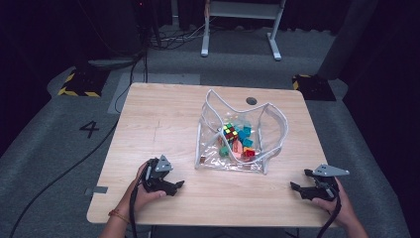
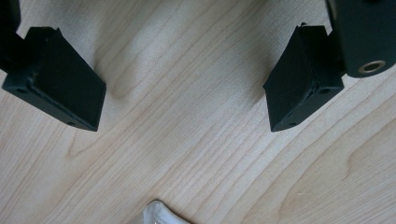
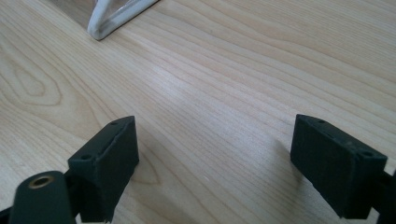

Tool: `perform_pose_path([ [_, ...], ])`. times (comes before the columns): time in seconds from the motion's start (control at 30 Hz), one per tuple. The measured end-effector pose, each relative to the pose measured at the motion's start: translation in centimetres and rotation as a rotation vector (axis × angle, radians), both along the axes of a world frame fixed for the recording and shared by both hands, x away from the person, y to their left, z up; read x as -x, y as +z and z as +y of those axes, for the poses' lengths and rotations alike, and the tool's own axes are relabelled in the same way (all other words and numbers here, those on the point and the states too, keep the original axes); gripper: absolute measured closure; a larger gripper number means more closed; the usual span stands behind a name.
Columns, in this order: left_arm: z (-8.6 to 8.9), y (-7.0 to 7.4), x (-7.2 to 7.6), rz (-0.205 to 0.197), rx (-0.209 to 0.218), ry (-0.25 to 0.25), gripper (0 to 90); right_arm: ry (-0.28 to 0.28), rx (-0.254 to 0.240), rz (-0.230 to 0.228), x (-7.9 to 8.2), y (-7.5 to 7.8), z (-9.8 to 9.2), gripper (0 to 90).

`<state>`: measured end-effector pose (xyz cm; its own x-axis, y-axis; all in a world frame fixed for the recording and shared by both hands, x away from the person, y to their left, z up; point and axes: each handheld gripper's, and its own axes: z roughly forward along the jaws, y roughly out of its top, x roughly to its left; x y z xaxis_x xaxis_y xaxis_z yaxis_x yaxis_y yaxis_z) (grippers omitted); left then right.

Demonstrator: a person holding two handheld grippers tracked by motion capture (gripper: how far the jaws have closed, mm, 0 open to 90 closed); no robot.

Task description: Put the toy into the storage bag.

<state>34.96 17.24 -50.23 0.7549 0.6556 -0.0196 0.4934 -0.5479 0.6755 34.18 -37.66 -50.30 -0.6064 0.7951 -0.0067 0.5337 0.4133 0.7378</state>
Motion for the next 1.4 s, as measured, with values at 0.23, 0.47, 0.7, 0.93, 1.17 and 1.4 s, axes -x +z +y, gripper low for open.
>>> perform_pose_path([
  [0.23, -0.06, -0.04, -0.03, 0.01, 0.007, 0.001, 12.4, -0.004, 0.0, -0.001, 0.03, -0.01, 0.05, 15.2],
  [0.47, -0.06, -0.05, -0.04, 0.009, 0.008, 0.001, 12.4, -0.002, 0.004, -0.004, 0.03, -0.04, 0.04, 15.2],
  [0.7, -0.08, -0.08, -0.07, 0.012, 0.014, -0.003, 12.4, -0.004, 0.001, -0.001, 0.04, -0.01, 0.03, 15.2],
  [0.93, -0.09, -0.08, -0.07, 0.012, 0.014, -0.003, 12.4, -0.004, -0.001, 0.001, 0.03, -0.01, 0.02, 15.2],
  [1.17, -0.09, -0.07, -0.08, 0.009, 0.012, -0.001, 12.4, -0.003, -0.001, 0.001, 0.01, 0.0, 0.01, 15.2],
  [1.4, -0.11, -0.08, -0.11, 0.014, 0.014, -0.002, 12.3, -0.003, -0.001, 0.001, 0.01, 0.0, 0.01, 15.2],
])
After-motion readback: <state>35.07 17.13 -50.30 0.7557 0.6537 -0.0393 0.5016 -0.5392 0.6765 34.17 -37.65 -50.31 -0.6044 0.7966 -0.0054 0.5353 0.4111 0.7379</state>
